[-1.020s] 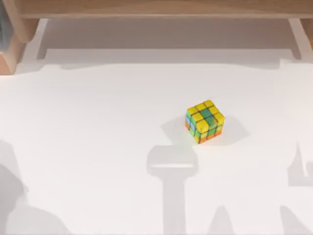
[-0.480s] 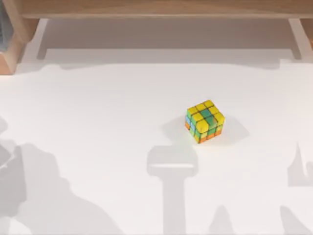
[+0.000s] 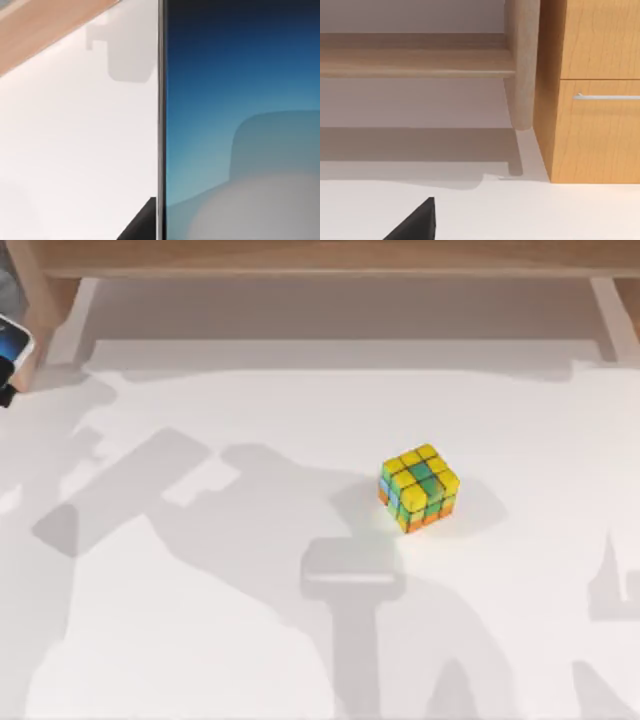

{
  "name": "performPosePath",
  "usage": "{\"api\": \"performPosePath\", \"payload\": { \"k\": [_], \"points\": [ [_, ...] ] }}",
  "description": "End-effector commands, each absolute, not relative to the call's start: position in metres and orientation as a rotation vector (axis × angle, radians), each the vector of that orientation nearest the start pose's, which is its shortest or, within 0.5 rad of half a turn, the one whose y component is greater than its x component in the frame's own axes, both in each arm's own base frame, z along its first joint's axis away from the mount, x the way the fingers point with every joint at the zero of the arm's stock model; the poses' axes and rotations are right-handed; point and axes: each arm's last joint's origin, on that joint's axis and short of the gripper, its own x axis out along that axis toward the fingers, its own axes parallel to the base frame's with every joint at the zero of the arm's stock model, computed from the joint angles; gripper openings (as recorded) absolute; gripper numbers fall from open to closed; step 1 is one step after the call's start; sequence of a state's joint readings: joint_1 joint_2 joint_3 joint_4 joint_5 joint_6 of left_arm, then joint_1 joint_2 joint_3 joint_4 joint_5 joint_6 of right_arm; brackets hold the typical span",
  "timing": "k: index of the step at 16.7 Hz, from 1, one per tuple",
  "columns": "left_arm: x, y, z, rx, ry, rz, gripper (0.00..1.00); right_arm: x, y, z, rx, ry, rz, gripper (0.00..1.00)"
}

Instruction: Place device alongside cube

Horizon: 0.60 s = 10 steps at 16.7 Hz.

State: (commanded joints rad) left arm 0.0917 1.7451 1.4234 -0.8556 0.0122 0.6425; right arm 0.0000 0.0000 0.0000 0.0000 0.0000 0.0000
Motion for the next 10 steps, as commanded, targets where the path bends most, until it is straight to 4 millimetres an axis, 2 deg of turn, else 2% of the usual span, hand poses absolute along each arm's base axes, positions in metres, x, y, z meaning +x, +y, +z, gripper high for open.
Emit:
{"api": "performPosePath", "payload": {
  "k": [5,10],
  "points": [
    [0.391,-0.045,0.268,0.330,1.129,-0.291,0.00,0.106,-0.001,0.160,0.000,0.000,0.000,1.00],
    [0.402,-0.125,0.263,0.169,1.211,-0.268,0.00,0.106,-0.001,0.160,0.000,0.000,0.000,1.00]
  ]
}}
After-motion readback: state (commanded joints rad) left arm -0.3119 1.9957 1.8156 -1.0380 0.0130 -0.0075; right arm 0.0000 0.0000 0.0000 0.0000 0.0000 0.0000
